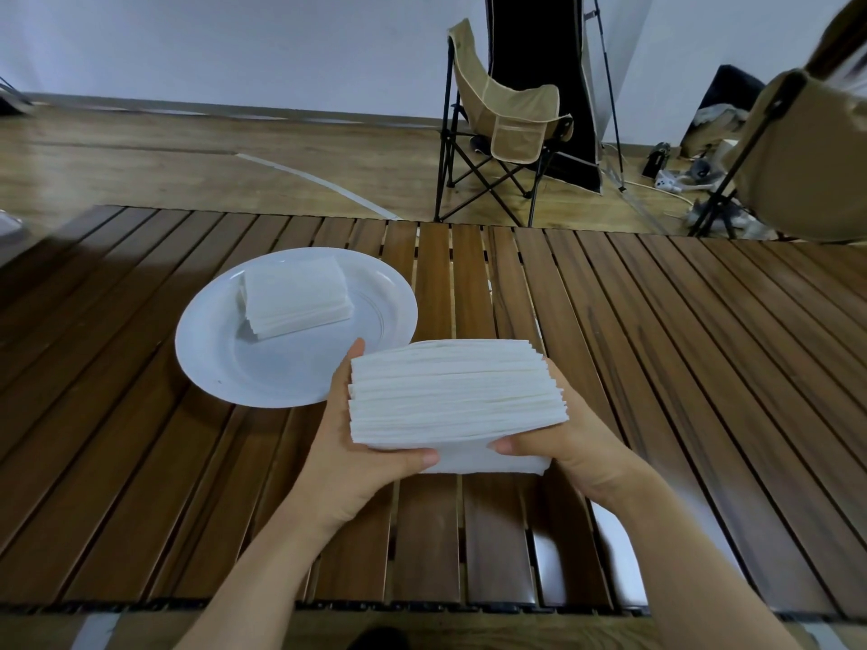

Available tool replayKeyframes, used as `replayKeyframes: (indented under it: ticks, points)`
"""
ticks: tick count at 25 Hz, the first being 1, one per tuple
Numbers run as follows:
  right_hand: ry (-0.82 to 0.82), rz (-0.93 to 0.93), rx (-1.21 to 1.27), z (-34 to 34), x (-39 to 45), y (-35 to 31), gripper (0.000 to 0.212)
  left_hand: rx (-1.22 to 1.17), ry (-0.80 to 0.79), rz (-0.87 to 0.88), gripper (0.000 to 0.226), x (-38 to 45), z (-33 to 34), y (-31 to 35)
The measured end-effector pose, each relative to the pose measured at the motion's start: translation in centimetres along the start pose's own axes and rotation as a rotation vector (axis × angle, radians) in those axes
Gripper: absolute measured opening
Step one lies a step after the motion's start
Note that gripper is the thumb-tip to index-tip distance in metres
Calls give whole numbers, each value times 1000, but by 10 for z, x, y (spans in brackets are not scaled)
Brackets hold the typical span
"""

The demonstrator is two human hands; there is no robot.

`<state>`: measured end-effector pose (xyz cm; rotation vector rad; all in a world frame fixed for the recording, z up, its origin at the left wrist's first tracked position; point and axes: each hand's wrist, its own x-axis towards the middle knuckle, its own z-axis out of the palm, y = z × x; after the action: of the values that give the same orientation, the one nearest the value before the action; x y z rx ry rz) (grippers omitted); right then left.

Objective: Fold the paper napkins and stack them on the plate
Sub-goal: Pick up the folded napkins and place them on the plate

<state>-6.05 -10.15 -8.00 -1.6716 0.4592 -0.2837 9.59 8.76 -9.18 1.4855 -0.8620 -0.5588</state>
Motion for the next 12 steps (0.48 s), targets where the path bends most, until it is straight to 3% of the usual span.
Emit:
replayKeyframes:
  ticks: [7, 12]
  points:
    - [-18, 12, 38, 0, 0, 2, 93, -36, 2, -26, 109, -1, 3, 0]
    - [16, 59, -43, -2, -2, -1, 72, 1, 44, -39, 75, 1, 0, 3]
